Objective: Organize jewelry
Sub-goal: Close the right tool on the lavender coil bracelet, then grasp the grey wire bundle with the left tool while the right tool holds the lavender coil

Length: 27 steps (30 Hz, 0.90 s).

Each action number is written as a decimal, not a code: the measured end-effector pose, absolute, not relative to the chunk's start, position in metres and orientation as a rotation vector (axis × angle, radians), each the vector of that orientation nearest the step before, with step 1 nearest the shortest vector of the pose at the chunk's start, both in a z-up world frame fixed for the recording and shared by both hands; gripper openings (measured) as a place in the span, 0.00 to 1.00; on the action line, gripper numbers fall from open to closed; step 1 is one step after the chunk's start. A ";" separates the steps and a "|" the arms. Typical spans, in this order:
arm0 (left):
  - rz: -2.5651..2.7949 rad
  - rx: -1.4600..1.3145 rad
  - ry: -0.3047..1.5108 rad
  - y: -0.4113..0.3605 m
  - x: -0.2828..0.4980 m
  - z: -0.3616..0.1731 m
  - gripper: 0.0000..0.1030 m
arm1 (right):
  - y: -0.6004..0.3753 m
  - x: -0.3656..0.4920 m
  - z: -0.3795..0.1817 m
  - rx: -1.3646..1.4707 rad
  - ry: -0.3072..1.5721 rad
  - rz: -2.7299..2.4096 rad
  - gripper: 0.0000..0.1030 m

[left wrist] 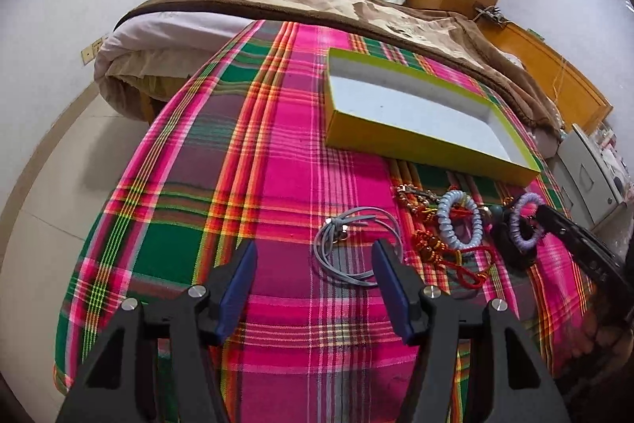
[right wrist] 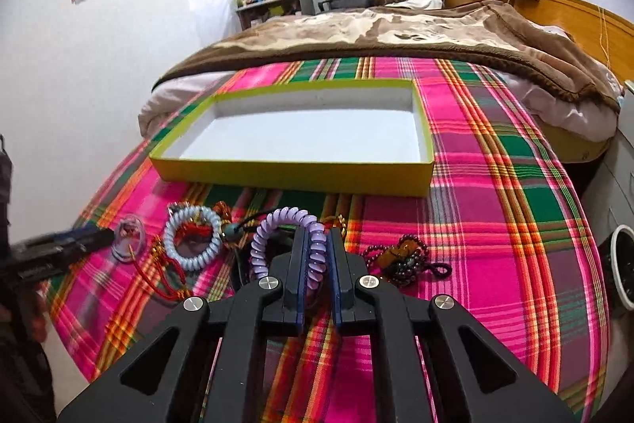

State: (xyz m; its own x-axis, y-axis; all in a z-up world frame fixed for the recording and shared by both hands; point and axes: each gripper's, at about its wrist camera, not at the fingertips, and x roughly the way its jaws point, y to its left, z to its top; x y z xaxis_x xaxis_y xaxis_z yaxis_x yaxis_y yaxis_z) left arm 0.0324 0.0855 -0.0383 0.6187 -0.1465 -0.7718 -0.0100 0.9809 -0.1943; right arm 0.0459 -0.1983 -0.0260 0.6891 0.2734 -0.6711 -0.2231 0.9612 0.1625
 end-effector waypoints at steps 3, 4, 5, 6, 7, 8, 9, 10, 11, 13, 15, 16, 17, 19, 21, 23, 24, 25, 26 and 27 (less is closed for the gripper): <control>-0.066 -0.156 0.888 0.083 0.036 -0.037 0.60 | -0.203 0.043 -0.020 0.105 0.735 0.284 0.09; -0.068 -0.154 0.899 0.082 0.040 -0.039 0.60 | -0.203 0.042 -0.017 0.111 0.725 0.282 0.09; -0.061 -0.151 0.903 0.082 0.041 -0.040 0.60 | -0.203 0.041 -0.015 0.114 0.719 0.281 0.09; -0.054 -0.135 0.897 0.080 0.042 -0.040 0.60 | -0.203 0.039 -0.013 0.118 0.714 0.283 0.09; -0.050 -0.115 0.889 0.077 0.043 -0.040 0.60 | -0.203 0.038 -0.010 0.120 0.707 0.285 0.09; -0.053 -0.103 0.891 0.075 0.044 -0.041 0.60 | -0.203 0.036 -0.008 0.122 0.701 0.287 0.09; -0.066 -0.105 0.899 0.074 0.045 -0.043 0.60 | -0.203 0.035 -0.006 0.124 0.696 0.289 0.09; -0.076 -0.103 0.905 0.073 0.046 -0.044 0.60 | -0.203 0.034 -0.004 0.125 0.691 0.290 0.09; -0.069 -0.086 0.904 0.071 0.047 -0.045 0.59 | -0.204 0.033 -0.003 0.127 0.688 0.289 0.09; -0.046 -0.030 0.893 0.065 0.048 -0.045 0.57 | -0.204 0.032 -0.001 0.134 0.681 0.290 0.09; -0.049 -0.013 0.887 0.062 0.049 -0.047 0.51 | -0.205 0.031 -0.001 0.136 0.678 0.288 0.09; -0.057 -0.011 0.886 0.062 0.049 -0.047 0.44 | -0.205 0.030 0.000 0.138 0.676 0.286 0.09; -0.065 -0.016 0.884 0.062 0.049 -0.046 0.37 | -0.206 0.029 0.000 0.140 0.675 0.287 0.09; -0.085 -0.025 0.885 0.062 0.050 -0.045 0.30 | -0.206 0.028 0.000 0.143 0.674 0.286 0.09; -0.085 -0.012 0.883 0.060 0.051 -0.045 0.23 | -0.208 0.028 0.000 0.146 0.674 0.283 0.09; -0.091 -0.012 0.882 0.060 0.051 -0.045 0.18 | -0.208 0.028 0.000 0.146 0.674 0.281 0.09; -0.089 -0.012 0.881 0.059 0.052 -0.045 0.18 | -0.208 0.028 0.000 0.146 0.673 0.279 0.09; -0.093 -0.018 0.877 0.058 0.052 -0.044 0.18 | -0.208 0.028 0.000 0.150 0.673 0.278 0.09; -0.103 -0.026 0.871 0.058 0.051 -0.043 0.18 | -0.209 0.028 0.000 0.152 0.674 0.276 0.09; -0.108 -0.027 0.866 0.057 0.051 -0.042 0.18 | -0.209 0.028 -0.001 0.154 0.674 0.275 0.09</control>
